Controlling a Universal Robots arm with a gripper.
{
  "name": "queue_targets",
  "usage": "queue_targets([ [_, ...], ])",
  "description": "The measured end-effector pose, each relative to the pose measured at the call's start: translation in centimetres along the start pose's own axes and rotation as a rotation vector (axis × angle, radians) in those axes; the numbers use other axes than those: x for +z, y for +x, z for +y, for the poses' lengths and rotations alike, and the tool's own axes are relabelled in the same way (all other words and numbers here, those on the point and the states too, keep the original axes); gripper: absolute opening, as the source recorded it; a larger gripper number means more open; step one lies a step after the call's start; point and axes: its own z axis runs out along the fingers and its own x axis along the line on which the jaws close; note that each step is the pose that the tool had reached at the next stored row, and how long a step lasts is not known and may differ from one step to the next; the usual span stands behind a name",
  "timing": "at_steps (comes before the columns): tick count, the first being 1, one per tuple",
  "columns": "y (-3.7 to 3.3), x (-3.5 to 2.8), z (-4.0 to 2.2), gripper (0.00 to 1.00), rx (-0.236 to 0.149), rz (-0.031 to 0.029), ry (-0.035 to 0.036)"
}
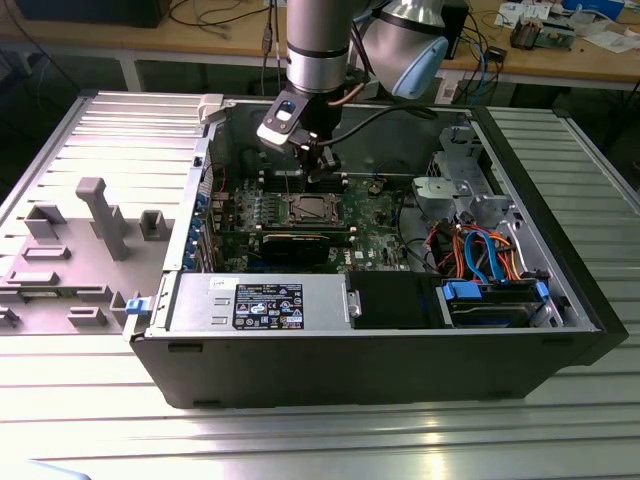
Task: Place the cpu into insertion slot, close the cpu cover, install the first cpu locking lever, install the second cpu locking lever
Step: 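Install the first cpu locking lever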
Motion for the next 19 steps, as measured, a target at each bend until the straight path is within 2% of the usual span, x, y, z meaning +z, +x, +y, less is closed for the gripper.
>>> queue_targets([
  [3, 0.0, 0.0, 0.0, 0.11, -0.024, -0.0001, -0.0007],
  [11, 0.0, 0.0, 0.0, 0.11, -0.152, -0.0007, -0.0044],
  [19, 0.0, 0.0, 0.0, 0.11, -0.159, -0.0007, -0.0046],
])
